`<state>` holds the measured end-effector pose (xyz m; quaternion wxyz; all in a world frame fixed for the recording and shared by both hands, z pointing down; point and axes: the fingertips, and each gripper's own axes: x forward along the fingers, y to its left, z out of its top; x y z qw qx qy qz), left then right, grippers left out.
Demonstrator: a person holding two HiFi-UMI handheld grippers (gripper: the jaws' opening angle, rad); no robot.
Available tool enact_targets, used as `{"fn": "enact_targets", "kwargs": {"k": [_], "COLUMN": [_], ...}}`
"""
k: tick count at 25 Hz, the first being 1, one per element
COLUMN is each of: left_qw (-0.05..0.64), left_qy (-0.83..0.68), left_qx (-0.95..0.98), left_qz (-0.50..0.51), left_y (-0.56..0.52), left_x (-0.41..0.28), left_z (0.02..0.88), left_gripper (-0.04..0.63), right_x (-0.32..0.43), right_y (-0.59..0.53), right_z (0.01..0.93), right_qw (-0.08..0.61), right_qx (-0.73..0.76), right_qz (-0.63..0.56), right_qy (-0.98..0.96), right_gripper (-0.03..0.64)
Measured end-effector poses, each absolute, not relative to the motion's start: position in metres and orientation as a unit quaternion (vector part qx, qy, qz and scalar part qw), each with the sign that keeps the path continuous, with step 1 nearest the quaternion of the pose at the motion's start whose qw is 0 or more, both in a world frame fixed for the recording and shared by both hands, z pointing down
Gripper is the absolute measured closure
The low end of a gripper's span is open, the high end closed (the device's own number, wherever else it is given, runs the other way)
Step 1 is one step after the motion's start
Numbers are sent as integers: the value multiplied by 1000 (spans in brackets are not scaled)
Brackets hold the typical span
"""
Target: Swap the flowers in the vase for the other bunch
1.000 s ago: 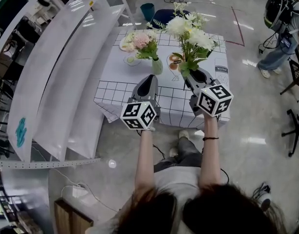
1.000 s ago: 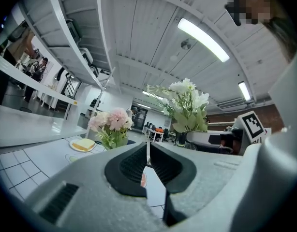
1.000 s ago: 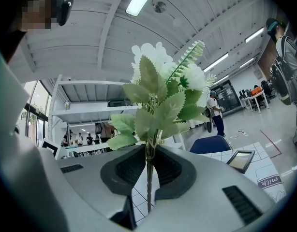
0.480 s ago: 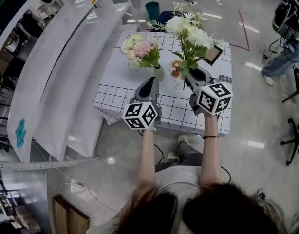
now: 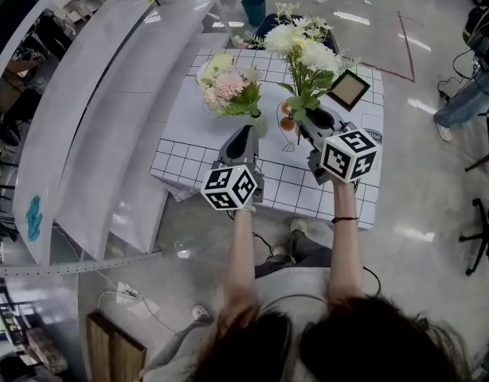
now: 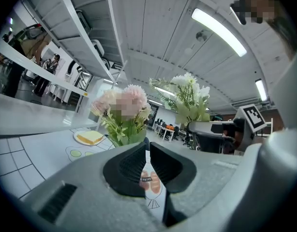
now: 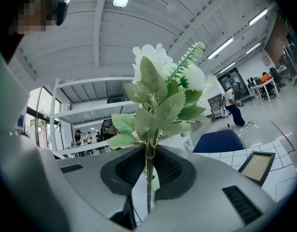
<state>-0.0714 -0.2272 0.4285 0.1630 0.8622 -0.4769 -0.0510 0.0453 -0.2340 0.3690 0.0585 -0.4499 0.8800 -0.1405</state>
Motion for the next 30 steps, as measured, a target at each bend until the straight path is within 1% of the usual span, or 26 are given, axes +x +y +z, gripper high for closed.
{"fn": "enact_targets", "kwargs": {"k": [17,27,30], "left_qw": [179,197,200], "left_qy": [-525,-537,-540], "left_qx": [830,819,816], "left_qz": [-55,-55,-55], "left_y": [-256,-266,-271], "left_x": [-73,-75,-77], "left_z": [460,473,476], "left_gripper": [566,515,490], "right_x": [60,61,62], "right_y": [-264,-275,-279], "right_z": [386,394,395], "right_qw": [45,44,43], "right_qx": [-427,-421,-422], "right_qz": [-151,-164,-163], "right_qy": [890,891,891], "right_gripper": [566,566,566]}}
